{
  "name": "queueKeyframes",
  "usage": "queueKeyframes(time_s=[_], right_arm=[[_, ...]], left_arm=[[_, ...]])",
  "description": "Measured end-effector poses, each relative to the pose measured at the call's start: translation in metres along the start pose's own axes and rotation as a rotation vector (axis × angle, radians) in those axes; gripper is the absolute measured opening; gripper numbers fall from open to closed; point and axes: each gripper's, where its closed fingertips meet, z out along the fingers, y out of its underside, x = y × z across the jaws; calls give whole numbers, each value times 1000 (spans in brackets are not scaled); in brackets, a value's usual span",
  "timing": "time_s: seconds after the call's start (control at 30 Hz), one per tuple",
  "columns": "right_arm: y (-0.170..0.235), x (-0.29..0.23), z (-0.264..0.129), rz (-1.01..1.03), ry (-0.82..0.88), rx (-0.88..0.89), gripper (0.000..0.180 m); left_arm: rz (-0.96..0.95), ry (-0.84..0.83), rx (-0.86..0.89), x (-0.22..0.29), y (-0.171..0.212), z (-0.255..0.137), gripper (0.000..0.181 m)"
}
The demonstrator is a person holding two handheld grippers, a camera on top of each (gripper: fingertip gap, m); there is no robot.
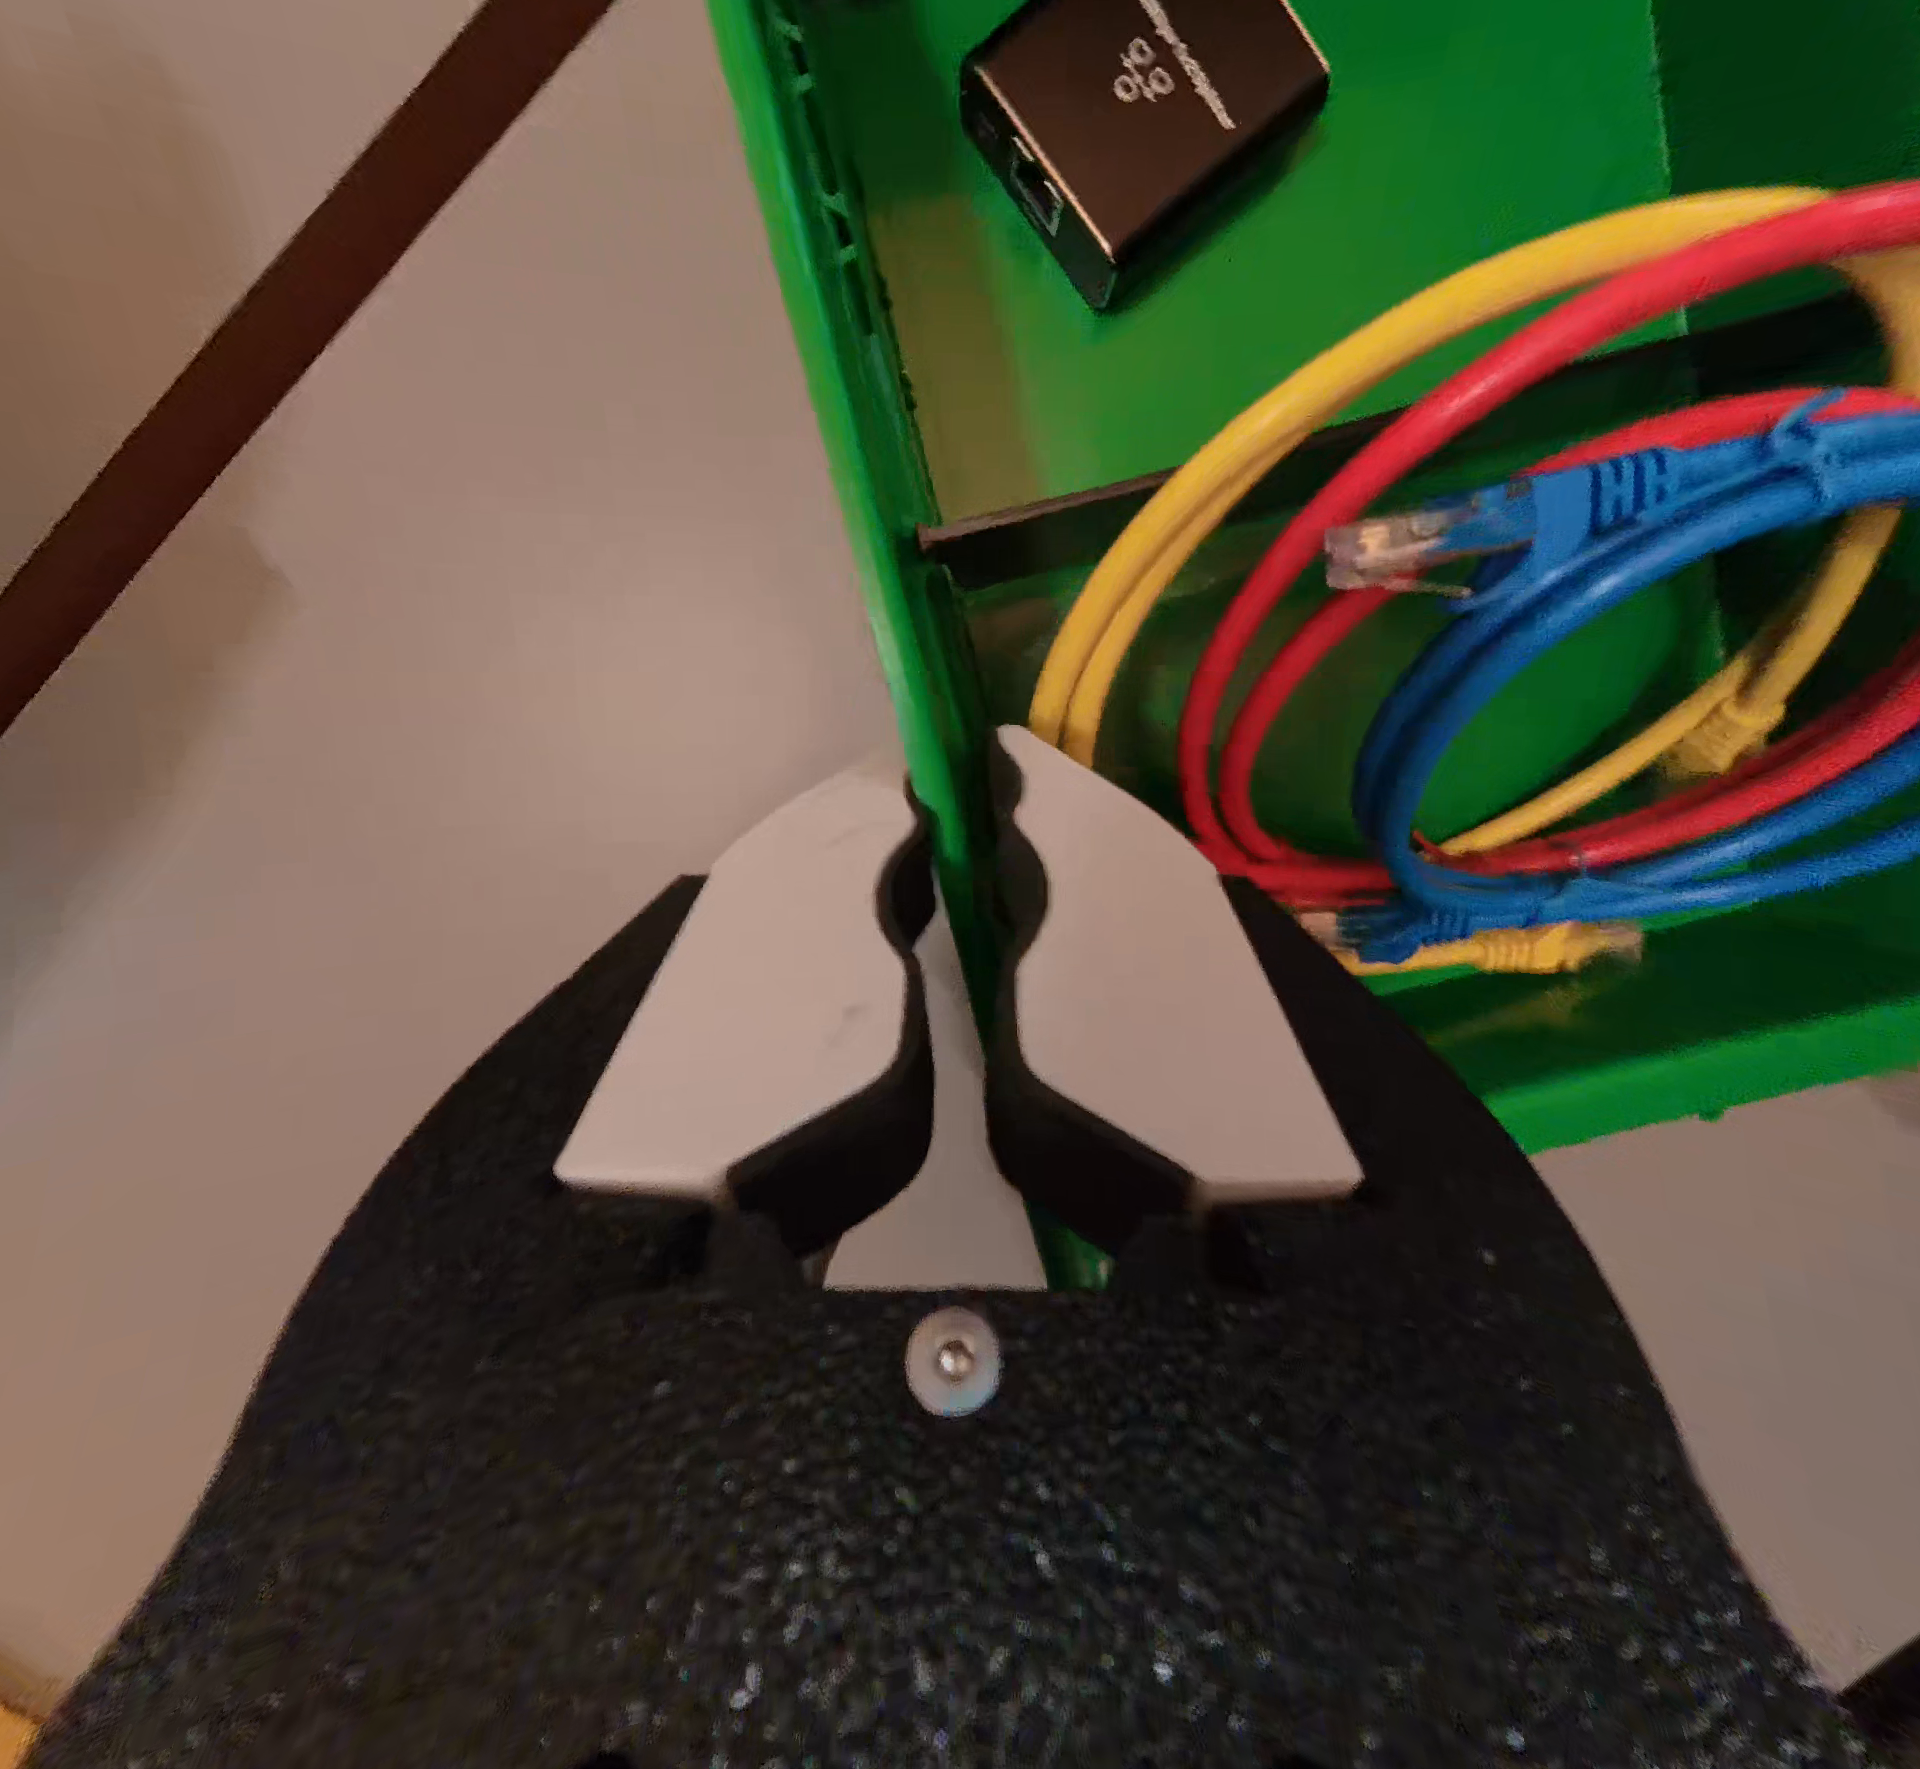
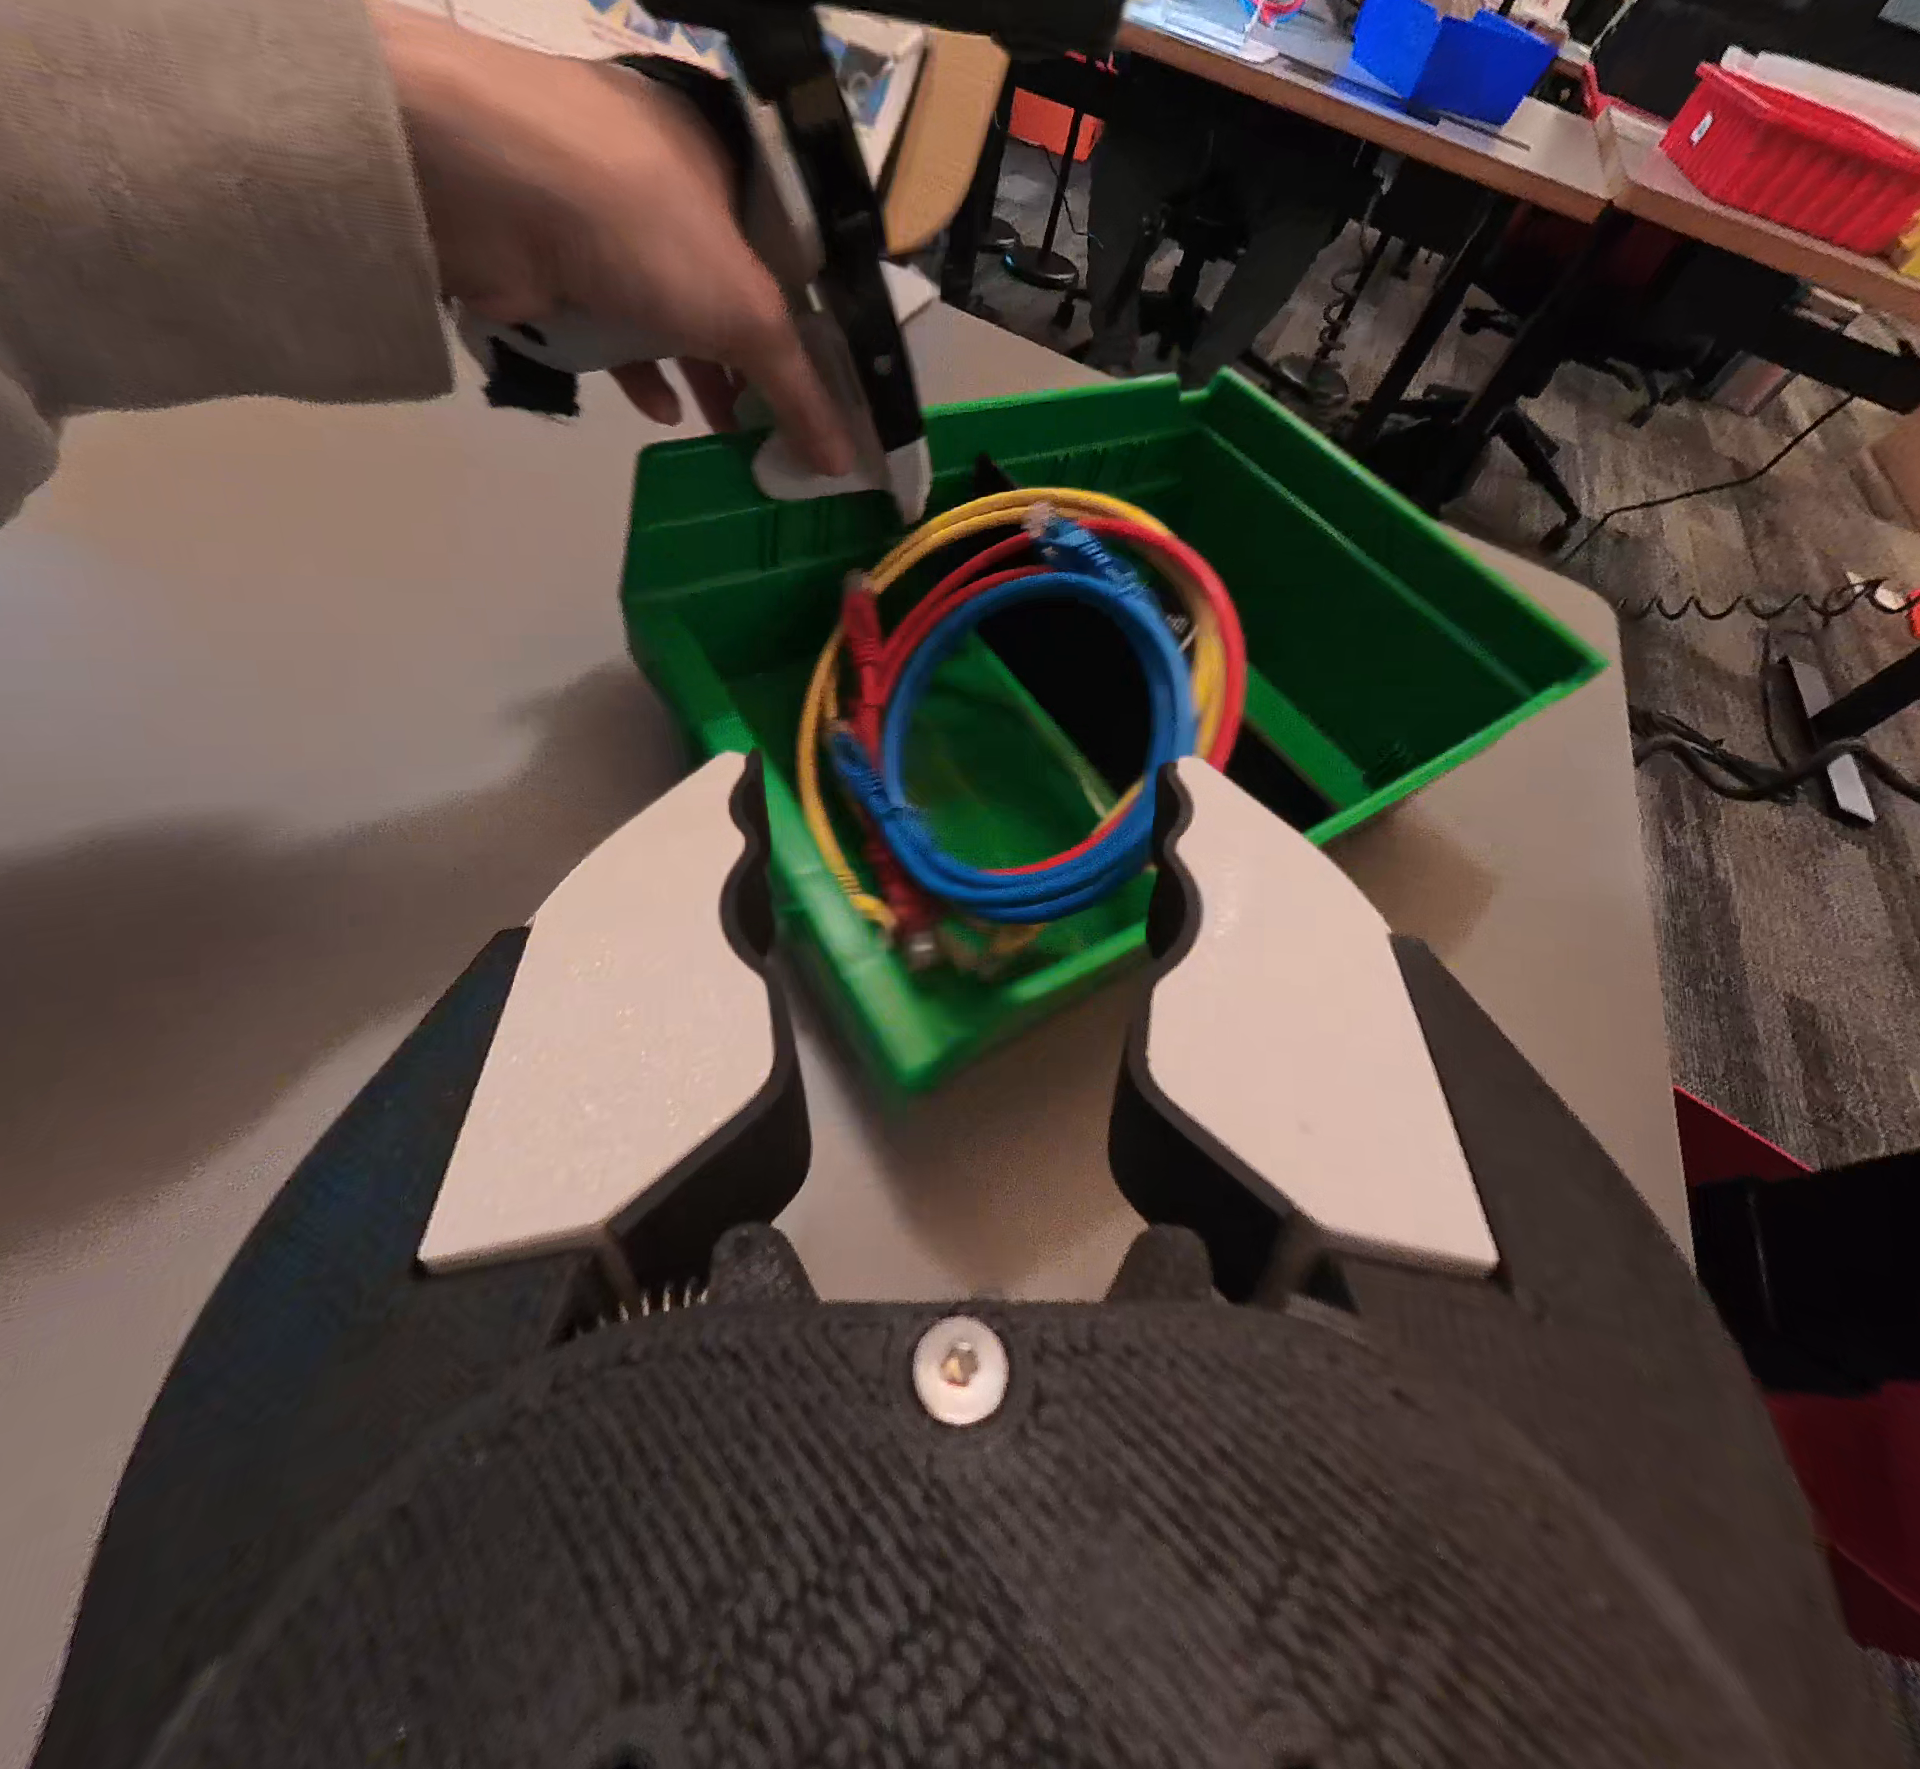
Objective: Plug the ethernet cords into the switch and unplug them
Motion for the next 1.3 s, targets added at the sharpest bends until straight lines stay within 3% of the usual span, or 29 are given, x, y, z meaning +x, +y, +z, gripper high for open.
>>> queueKeyframes(time_s=[0.23,0.47,0.67,0.87,1.03,1.1,1.23,1.27,1.3], right_arm=[[-33,-39,6,-56,-63,43,72],[-76,-117,31,-76,-197,64,72],[-144,-227,112,25,-420,158,85],[-185,-336,219,78,-493,78,99],[-189,-393,279,152,-513,-18,95],[-177,-404,304,102,-447,-93,101],[-143,-404,341,77,-297,-243,98],[-137,-412,345,84,-330,-271,87],[-131,-419,346,71,-376,-294,63]], left_arm=[[65,54,33,-23,105,-57,3],[36,75,12,-58,293,-139,3],[-134,58,-14,-98,451,-210,3],[-423,-36,-5,-151,572,-267,3],[-701,-210,75,-196,644,-302,3],[-781,-266,91,-209,663,-311,3],[-864,-377,68,-229,689,-323,3],[-870,-394,63,-232,692,-324,4],[-871,-401,62,-234,694,-325,4]])
